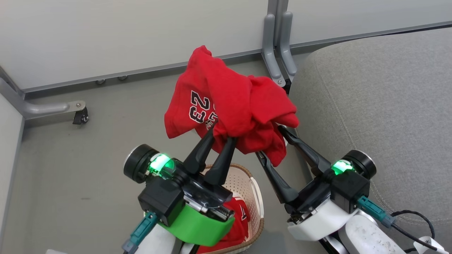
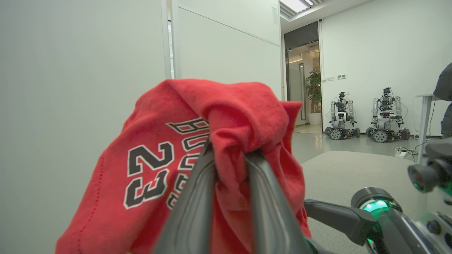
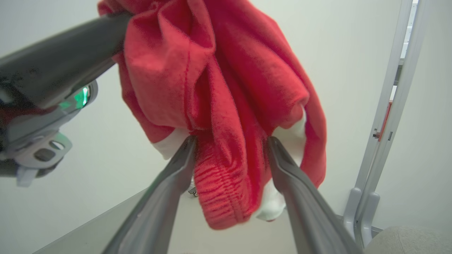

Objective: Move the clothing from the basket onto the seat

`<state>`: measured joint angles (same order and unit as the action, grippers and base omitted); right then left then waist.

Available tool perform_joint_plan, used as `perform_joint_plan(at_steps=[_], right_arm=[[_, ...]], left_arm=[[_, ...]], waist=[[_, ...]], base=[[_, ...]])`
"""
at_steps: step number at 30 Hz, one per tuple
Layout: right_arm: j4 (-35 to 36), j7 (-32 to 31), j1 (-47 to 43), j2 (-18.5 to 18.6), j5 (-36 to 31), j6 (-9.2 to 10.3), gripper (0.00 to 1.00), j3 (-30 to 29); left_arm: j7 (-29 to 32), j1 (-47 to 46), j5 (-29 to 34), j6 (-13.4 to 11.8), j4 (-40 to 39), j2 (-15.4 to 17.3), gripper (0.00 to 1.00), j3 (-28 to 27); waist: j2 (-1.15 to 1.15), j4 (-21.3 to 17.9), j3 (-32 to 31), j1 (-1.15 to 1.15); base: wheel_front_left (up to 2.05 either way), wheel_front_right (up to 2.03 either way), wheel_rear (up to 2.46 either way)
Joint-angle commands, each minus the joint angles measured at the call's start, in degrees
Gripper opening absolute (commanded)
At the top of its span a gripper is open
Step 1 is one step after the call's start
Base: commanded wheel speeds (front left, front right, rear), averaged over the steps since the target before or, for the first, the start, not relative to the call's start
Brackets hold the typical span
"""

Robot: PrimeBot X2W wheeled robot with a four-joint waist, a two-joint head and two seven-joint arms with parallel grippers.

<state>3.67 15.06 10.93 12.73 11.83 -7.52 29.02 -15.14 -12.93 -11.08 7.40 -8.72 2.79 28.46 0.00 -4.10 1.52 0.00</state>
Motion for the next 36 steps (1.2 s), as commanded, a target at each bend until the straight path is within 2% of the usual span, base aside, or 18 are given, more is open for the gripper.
perform_joint_plan(at_steps=[1, 16, 25, 26, 27, 28, 36], right_arm=[[-0.54, 0.19, 0.87, -0.42, -0.65, 0.06, 1.00, -0.55], [-8.00, 0.18, 3.59, -2.57, -3.54, 0.06, 1.00, -1.53], [-9.54, 0.18, 3.84, -2.94, -4.07, 0.06, 1.00, -0.23], [-9.69, 0.18, 3.91, -2.62, -4.31, 0.06, 0.77, 0.35], [-9.54, 0.19, 4.20, -2.22, -5.01, 0.06, 0.22, 0.97], [-9.59, 0.18, 4.29, -1.92, -5.34, 0.06, 0.00, 1.41], [-8.81, 0.19, 3.67, -2.34, -5.55, 0.06, 0.00, 0.50]], left_arm=[[-0.01, -0.84, -0.51, 0.15, 0.28, 0.19, 0.00, 0.56], [-0.02, -0.90, -0.30, 0.15, 1.70, 0.18, 0.00, 4.79], [-0.02, -0.17, 0.02, 0.15, 3.42, 0.18, 0.00, 6.45], [-0.02, -0.14, -0.07, 0.15, 3.51, 0.18, 0.00, 6.47], [-0.02, -0.13, -0.04, 0.15, 3.59, 0.18, 0.00, 6.48], [-0.01, -0.12, -0.01, 0.15, 3.71, 0.18, 0.00, 6.56], [-0.01, 0.18, -0.17, 0.15, 4.07, 0.18, 0.00, 6.73]], waist=[[0.00, 0.33, 0.09, 0.00], [0.00, 0.75, -0.25, 0.00], [0.00, 1.12, -0.91, 0.00], [0.00, 1.18, -0.98, 0.00], [0.00, 1.23, -1.04, 0.00], [0.00, 1.26, -1.11, 0.00], [0.00, 1.28, -1.31, 0.00]], base=[[0.00, 0.00, 0.00], [0.00, 0.00, 0.00], [0.00, 0.00, 0.00], [0.00, 0.00, 0.00], [0.00, 0.00, 0.00], [0.00, 0.00, 0.00], [0.00, 0.00, 0.00]])
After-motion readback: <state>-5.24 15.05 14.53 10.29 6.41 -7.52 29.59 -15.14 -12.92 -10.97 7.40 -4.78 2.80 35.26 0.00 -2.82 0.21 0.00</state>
